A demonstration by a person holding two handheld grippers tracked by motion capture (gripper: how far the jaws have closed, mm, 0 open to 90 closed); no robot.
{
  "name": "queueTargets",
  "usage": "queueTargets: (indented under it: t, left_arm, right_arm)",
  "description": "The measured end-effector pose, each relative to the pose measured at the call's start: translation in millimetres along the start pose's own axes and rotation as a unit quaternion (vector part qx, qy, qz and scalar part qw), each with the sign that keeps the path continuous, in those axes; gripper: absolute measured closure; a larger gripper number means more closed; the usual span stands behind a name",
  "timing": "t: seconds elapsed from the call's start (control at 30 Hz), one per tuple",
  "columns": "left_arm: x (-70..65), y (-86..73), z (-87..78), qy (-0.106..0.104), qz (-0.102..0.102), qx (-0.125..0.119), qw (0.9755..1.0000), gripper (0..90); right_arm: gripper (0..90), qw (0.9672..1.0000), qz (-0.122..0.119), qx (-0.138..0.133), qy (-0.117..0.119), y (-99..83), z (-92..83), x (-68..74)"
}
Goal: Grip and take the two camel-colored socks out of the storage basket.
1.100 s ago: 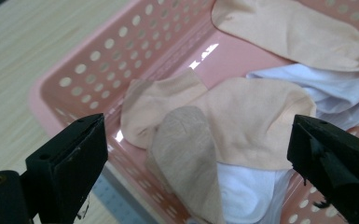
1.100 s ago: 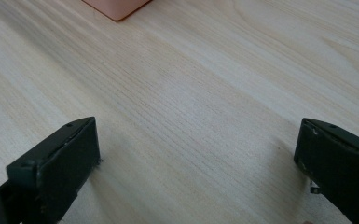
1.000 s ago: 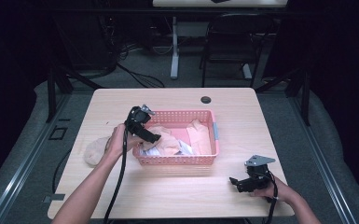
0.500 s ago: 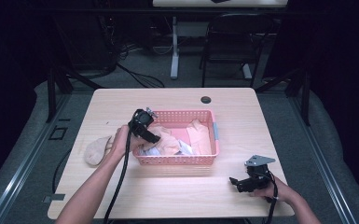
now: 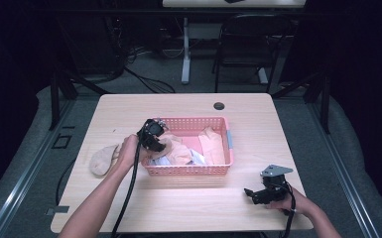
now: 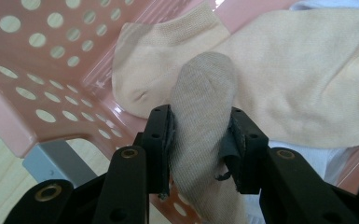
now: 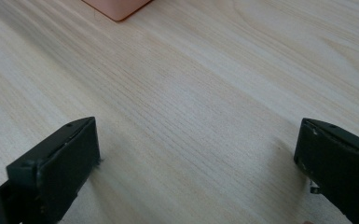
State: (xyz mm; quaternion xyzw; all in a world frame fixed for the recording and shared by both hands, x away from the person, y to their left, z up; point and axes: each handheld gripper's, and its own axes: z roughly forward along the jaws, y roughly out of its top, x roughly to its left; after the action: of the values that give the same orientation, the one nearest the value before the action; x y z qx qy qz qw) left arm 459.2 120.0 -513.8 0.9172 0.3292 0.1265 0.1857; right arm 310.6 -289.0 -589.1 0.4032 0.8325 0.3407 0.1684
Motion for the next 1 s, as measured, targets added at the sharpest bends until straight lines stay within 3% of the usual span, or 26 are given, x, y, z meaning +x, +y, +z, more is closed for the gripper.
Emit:
queueTargets:
  t: [0.27, 0.47, 0.5, 0.73, 1.0]
  left_arm:
    - [-2.2, 1.3, -4.9, -0.004, 0.014, -0.007, 0.9999, 79.1]
    - [3.9, -0.4, -15.1, -0.020, 0.010, -0.012, 0.9997, 81.9]
    - [6.5, -0.6, -20.3, -0.029, 0.006, -0.016, 0.9994, 81.9]
    - [12.2, 1.2, -41.5, -0.040, 0.007, -0.027, 0.9988, 81.8]
    - [15.0, 9.7, -76.0, -0.045, 0.032, -0.036, 0.9978, 81.7]
  right_arm:
    - [0.0, 1.0000, 0.000, 0.000, 0.000, 0.0, 0.0, 0.0]
    - [0.0, 1.0000, 0.001, -0.001, 0.001, 0.0, 0.1, 0.1]
    - [0.0, 1.0000, 0.000, -0.001, 0.001, 0.0, 0.0, 0.1]
    - [0.0, 1.0000, 0.001, 0.000, 0.001, 0.0, 0.0, 0.1]
    - [0.0, 1.0000, 0.001, -0.001, 0.001, 0.0, 0.1, 0.1]
